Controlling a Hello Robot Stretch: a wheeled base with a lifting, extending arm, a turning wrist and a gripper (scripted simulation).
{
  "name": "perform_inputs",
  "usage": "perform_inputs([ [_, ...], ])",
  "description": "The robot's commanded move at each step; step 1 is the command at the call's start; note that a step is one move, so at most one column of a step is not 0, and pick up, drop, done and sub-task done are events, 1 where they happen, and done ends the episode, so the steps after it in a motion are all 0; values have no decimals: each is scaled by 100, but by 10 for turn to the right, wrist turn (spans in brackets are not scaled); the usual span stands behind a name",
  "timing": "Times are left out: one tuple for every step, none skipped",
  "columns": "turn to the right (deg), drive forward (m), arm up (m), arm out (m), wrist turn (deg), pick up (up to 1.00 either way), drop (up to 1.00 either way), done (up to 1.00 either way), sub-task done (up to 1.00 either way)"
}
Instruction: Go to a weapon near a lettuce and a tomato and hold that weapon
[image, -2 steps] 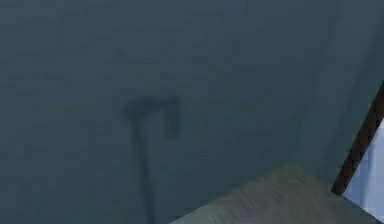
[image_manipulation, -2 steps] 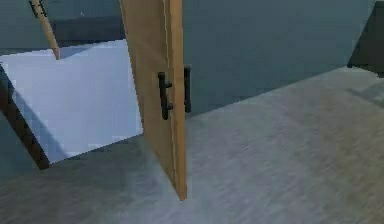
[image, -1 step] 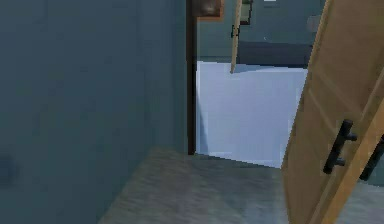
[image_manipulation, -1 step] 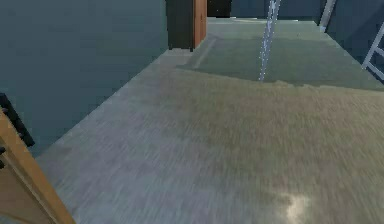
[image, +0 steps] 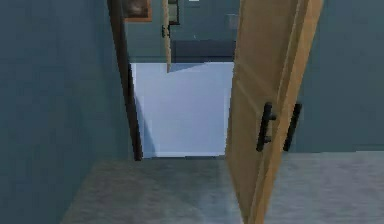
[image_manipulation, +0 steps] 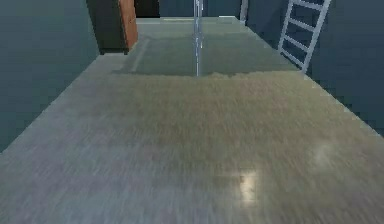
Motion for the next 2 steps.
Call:
perform_inputs([
  [0,100,0,0,0,0,0,0,0],
  [30,0,0,0,0,0,0,0,0],
])
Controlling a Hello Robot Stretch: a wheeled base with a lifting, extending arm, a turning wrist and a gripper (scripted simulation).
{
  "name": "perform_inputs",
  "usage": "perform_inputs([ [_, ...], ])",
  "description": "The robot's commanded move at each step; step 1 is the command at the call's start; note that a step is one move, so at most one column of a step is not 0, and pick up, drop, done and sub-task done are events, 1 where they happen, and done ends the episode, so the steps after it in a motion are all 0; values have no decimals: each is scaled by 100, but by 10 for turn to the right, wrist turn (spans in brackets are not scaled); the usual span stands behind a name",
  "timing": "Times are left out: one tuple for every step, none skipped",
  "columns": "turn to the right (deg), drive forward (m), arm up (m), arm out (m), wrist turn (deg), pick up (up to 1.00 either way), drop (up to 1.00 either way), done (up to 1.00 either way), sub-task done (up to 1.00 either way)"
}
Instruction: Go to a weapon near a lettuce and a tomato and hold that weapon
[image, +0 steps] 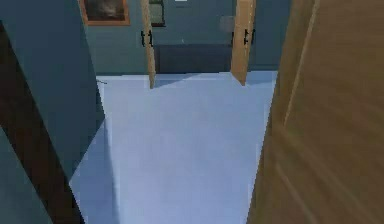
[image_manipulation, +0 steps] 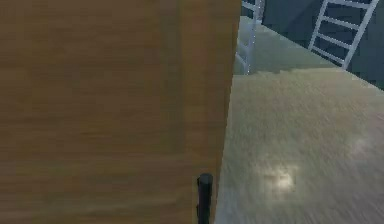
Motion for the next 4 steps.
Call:
perform_inputs([
  [0,80,0,0,0,0,0,0,0],
  [-240,0,0,0,0,0,0,0,0],
  [0,100,0,0,0,0,0,0,0],
  [-30,0,0,0,0,0,0,0,0],
])
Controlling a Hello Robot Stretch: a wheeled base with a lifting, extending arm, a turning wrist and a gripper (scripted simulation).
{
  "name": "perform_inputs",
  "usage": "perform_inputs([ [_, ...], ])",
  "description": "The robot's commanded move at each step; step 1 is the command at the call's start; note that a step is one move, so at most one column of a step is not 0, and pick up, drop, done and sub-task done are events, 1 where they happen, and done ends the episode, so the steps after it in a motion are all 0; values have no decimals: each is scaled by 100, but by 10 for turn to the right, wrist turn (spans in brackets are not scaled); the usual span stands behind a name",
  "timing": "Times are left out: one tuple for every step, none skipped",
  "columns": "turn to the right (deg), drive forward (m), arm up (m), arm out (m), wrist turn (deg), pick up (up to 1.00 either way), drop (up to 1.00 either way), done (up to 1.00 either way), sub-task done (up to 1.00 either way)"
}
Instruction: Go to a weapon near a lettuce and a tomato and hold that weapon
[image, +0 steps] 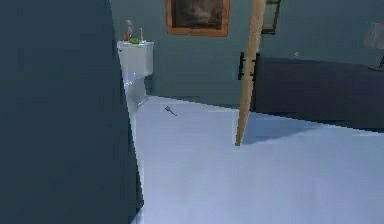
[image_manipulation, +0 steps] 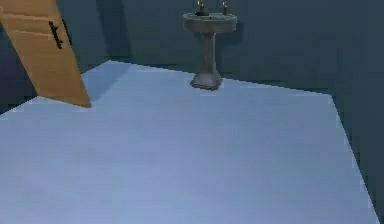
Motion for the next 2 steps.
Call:
perform_inputs([
  [0,100,0,0,0,0,0,0,0],
  [0,10,0,0,0,0,0,0,0],
])
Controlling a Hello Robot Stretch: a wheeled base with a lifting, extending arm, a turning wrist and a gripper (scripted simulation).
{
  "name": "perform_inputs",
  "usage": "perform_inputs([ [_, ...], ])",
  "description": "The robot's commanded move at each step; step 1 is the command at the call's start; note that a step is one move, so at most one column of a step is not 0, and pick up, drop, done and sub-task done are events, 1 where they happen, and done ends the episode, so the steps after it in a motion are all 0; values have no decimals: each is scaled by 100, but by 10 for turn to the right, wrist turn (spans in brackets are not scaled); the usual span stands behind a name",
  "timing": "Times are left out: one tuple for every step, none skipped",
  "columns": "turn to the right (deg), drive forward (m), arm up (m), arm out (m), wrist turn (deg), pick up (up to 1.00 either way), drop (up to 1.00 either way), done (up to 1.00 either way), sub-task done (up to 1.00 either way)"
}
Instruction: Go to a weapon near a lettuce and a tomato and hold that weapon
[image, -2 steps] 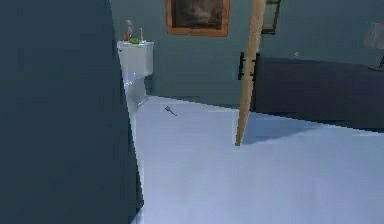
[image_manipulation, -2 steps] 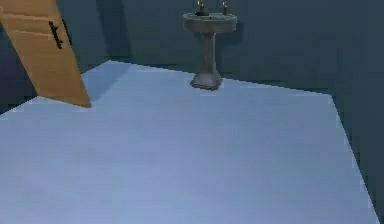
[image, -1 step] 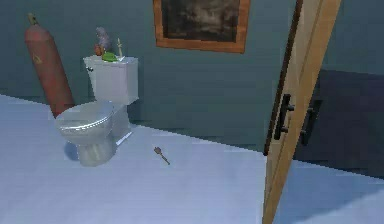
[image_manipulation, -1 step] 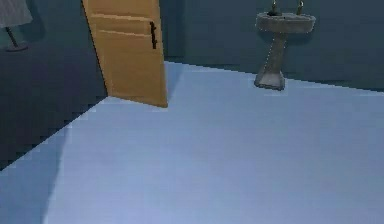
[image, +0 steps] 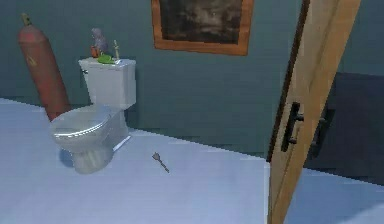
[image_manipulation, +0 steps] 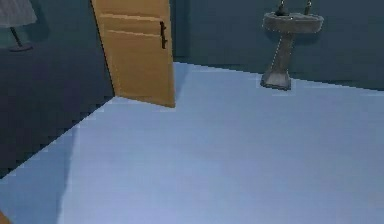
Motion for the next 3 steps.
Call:
perform_inputs([
  [-210,0,0,0,0,0,0,0,0],
  [0,30,0,0,0,0,0,0,0],
  [-450,0,0,0,0,0,0,0,0],
])
